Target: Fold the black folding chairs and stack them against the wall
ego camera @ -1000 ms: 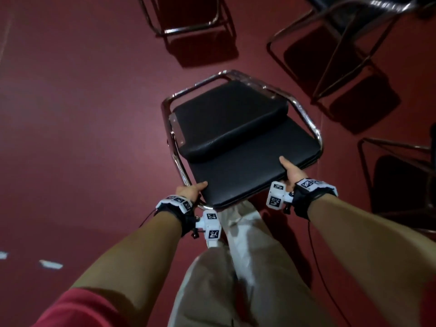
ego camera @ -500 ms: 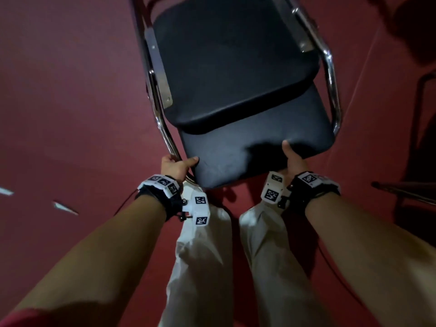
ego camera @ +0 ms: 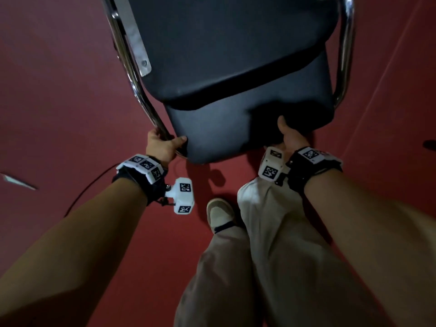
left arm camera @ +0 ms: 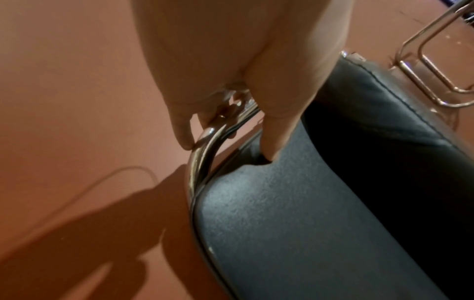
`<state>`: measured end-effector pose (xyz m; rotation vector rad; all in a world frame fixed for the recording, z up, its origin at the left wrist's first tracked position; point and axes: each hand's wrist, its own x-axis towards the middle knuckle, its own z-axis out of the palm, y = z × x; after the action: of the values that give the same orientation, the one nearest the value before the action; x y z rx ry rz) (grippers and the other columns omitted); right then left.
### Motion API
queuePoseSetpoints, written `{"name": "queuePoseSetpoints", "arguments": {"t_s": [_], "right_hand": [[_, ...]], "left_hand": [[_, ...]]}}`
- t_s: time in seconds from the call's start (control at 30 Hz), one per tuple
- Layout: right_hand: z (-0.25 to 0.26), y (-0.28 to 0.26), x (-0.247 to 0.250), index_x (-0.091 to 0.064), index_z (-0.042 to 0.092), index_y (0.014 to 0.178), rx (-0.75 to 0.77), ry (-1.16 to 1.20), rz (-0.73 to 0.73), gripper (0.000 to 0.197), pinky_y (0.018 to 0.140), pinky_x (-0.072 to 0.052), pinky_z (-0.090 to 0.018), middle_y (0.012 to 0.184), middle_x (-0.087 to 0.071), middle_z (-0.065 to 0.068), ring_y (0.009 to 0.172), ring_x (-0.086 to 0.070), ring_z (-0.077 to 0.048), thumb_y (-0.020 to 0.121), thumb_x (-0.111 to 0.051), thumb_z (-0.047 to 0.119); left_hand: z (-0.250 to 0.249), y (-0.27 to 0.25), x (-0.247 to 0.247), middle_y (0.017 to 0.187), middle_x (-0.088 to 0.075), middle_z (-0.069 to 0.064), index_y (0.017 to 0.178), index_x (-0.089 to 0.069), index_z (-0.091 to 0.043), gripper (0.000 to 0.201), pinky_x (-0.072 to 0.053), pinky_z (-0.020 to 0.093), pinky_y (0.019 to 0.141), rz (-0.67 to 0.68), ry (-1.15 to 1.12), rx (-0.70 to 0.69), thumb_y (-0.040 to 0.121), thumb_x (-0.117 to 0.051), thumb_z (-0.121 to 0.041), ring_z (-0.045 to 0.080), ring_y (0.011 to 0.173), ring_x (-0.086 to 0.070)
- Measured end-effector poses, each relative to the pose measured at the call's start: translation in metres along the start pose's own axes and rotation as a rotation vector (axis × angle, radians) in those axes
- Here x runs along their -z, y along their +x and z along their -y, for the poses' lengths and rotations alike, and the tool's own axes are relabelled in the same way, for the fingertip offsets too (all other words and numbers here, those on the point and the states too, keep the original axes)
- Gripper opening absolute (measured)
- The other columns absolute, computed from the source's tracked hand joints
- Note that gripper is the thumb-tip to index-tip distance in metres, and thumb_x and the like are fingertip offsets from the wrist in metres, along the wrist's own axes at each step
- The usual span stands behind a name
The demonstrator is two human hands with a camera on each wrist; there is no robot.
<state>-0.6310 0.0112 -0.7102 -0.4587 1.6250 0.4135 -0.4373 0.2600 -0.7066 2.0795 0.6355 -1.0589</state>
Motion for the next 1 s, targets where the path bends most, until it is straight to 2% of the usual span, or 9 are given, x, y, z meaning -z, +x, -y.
{"name": "queuePoseSetpoints", "arguments": {"t_s": [0.13,0.23,0.4,0.57,0.7,0.77,0.87,0.93,1.0], "right_hand": [[-0.019,0.025,-0.009,-0.069,0.012,0.099,0.042,0.050,0.030,0.048,0.073,-0.054,-0.033,0.099,-0.073,-0.008,0.084,-0.067,-0.022,0.084,-0.067,0.057],[-0.033,0.041,-0.013,-0.068,0.013,0.097,0.061,0.085,0.021,0.040,0.073,-0.057,-0.035,0.101,-0.073,-0.008,0.085,-0.071,-0.022,0.089,-0.064,0.051],[-0.040,0.046,-0.028,-0.068,0.012,0.110,0.036,0.003,-0.029,0.056,0.064,-0.055,-0.032,0.101,-0.075,-0.008,0.082,-0.073,-0.023,0.085,-0.063,0.062],[-0.048,0.073,-0.022,-0.057,0.007,0.130,0.033,0.036,-0.118,0.060,0.057,-0.057,-0.027,0.119,-0.065,-0.009,0.097,-0.066,-0.020,0.084,-0.074,0.042],[-0.051,0.062,-0.027,-0.058,0.003,0.119,0.018,0.094,-0.138,0.042,0.048,-0.053,-0.021,0.092,-0.059,-0.005,0.078,-0.061,-0.014,0.091,-0.069,0.032],[-0.050,0.064,-0.028,-0.058,0.006,0.123,0.022,0.115,-0.142,0.041,0.046,-0.053,-0.022,0.093,-0.058,-0.005,0.075,-0.059,-0.014,0.092,-0.068,0.031],[-0.046,0.061,-0.033,-0.057,0.012,0.125,0.016,0.175,-0.147,0.036,0.051,-0.054,-0.028,0.108,-0.059,-0.006,0.082,-0.059,-0.016,0.094,-0.064,0.029],[-0.044,0.052,-0.035,-0.055,0.015,0.124,0.011,0.180,-0.142,0.033,0.060,-0.054,-0.032,0.120,-0.059,-0.008,0.091,-0.061,-0.017,0.095,-0.062,0.030],[-0.042,0.039,-0.037,-0.051,0.013,0.133,0.017,0.180,-0.128,0.041,0.072,-0.055,-0.033,0.121,-0.057,-0.010,0.097,-0.060,-0.019,0.097,-0.060,0.030]], "left_hand": [[0.028,0.022,-0.002,0.105,-0.063,-0.002,0.132,-0.043,-0.010,0.072,-0.055,0.050,0.094,-0.001,-0.013,-0.008,0.073,-0.084,-0.015,0.024,0.101,-0.066],[0.045,0.035,-0.002,0.104,-0.062,-0.003,0.137,-0.040,-0.007,0.068,-0.055,0.045,0.093,-0.004,-0.005,-0.025,0.081,-0.078,-0.008,0.023,0.099,-0.064],[0.052,0.046,0.001,0.112,-0.064,0.002,0.132,-0.044,-0.012,0.083,-0.057,0.050,0.092,-0.024,-0.013,-0.017,0.059,-0.082,-0.026,0.028,0.105,-0.067],[0.052,0.057,-0.001,0.110,-0.066,0.004,0.126,-0.048,-0.012,0.080,-0.058,0.047,0.086,0.032,-0.021,0.039,0.056,-0.085,-0.027,0.032,0.106,-0.069],[0.051,0.060,-0.007,0.102,-0.065,0.002,0.123,-0.047,-0.013,0.082,-0.058,0.053,0.088,0.009,0.002,0.054,0.050,-0.079,-0.028,0.032,0.103,-0.068],[0.053,0.058,-0.009,0.100,-0.063,-0.001,0.123,-0.047,-0.017,0.082,-0.058,0.051,0.089,-0.008,0.024,0.060,0.048,-0.079,-0.029,0.030,0.102,-0.068],[0.046,0.048,-0.010,0.104,-0.063,-0.002,0.133,-0.047,-0.014,0.077,-0.058,0.040,0.083,-0.010,0.051,0.076,0.065,-0.082,-0.019,0.019,0.089,-0.067],[0.038,0.044,-0.008,0.100,-0.064,0.003,0.127,-0.051,-0.008,0.056,-0.055,0.029,0.064,0.015,0.066,0.107,0.078,-0.077,-0.010,0.010,0.067,-0.066],[0.024,0.035,-0.003,0.090,-0.064,0.007,0.118,-0.058,-0.005,0.041,-0.052,0.029,0.061,0.022,0.087,0.141,0.081,-0.074,-0.010,0.011,0.054,-0.063]]}}
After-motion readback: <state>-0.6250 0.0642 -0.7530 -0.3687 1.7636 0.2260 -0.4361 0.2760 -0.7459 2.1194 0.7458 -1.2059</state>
